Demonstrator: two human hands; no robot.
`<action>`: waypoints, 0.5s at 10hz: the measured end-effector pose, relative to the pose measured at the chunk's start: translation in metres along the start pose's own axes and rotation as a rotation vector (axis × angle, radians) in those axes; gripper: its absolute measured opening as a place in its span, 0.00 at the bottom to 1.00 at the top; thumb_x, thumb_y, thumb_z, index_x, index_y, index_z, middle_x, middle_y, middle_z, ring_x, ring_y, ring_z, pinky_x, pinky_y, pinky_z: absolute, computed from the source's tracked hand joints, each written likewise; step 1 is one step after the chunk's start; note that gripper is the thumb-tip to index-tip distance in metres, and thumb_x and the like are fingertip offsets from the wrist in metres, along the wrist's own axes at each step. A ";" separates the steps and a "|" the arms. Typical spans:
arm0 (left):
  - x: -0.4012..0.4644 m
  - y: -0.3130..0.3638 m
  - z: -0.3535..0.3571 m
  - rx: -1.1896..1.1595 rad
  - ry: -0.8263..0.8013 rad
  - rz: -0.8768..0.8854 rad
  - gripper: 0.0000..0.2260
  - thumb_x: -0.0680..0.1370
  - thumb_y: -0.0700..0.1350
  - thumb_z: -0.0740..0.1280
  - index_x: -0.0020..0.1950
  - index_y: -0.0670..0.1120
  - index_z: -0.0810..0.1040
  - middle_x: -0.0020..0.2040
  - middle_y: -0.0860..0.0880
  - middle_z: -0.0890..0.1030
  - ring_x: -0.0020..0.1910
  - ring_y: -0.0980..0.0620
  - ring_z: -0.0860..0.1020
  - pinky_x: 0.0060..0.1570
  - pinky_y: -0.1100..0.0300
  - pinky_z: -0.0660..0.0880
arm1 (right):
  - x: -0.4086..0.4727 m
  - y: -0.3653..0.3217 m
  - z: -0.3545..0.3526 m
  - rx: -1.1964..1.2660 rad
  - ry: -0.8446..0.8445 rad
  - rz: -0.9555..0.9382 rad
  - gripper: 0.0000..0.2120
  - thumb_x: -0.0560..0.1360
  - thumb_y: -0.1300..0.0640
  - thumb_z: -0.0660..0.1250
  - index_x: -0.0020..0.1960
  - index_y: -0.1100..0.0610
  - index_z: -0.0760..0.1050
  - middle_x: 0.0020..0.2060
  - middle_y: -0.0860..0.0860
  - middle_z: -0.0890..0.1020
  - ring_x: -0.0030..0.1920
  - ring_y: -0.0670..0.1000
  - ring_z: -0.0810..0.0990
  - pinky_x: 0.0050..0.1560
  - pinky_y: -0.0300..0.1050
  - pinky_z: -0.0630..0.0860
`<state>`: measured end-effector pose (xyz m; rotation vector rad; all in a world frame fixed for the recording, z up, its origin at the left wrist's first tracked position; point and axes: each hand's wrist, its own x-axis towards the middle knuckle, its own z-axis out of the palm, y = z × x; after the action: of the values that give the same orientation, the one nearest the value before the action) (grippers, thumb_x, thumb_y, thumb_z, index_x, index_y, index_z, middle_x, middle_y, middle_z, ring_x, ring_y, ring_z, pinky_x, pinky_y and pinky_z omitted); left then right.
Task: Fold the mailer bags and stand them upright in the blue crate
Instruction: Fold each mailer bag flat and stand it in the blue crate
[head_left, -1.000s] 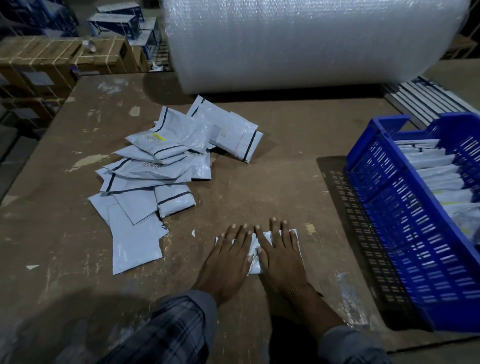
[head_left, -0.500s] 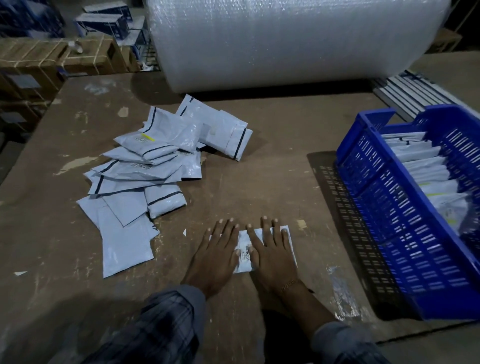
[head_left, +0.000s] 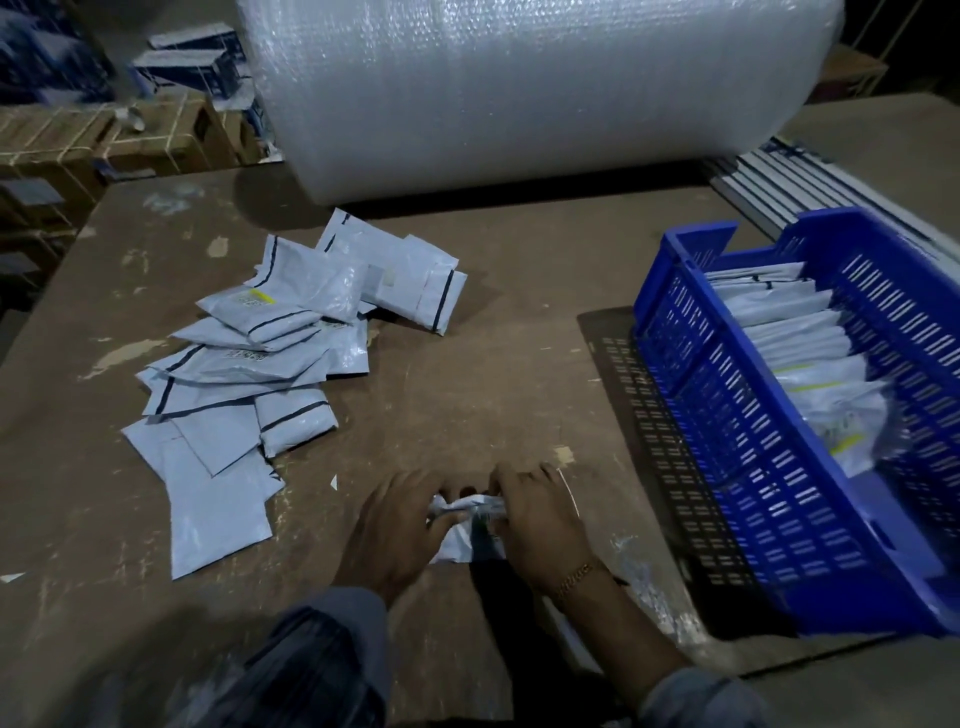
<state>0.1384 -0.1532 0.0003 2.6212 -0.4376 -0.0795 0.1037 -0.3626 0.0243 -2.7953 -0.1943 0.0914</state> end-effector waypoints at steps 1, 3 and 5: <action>0.011 0.059 -0.033 -0.092 0.061 0.068 0.16 0.76 0.63 0.67 0.57 0.54 0.81 0.53 0.57 0.80 0.53 0.55 0.78 0.54 0.54 0.78 | -0.013 0.012 -0.057 -0.034 0.089 -0.018 0.25 0.71 0.53 0.72 0.67 0.49 0.74 0.52 0.50 0.85 0.53 0.56 0.82 0.60 0.52 0.72; 0.052 0.184 -0.083 -0.243 0.240 0.347 0.10 0.77 0.49 0.70 0.57 0.48 0.85 0.52 0.52 0.83 0.53 0.53 0.78 0.56 0.59 0.74 | -0.052 0.054 -0.189 -0.111 0.299 -0.018 0.17 0.71 0.57 0.75 0.59 0.50 0.79 0.50 0.49 0.82 0.51 0.55 0.78 0.61 0.55 0.74; 0.091 0.316 -0.099 -0.211 0.341 0.612 0.12 0.73 0.42 0.72 0.56 0.51 0.85 0.50 0.53 0.81 0.51 0.48 0.77 0.51 0.49 0.72 | -0.090 0.136 -0.290 -0.094 0.531 0.011 0.10 0.73 0.62 0.70 0.53 0.53 0.78 0.46 0.50 0.80 0.47 0.57 0.74 0.54 0.56 0.71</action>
<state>0.1451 -0.4014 0.2376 2.1334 -1.0139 0.4837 0.0562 -0.5973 0.2552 -2.7942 -0.0514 -0.6644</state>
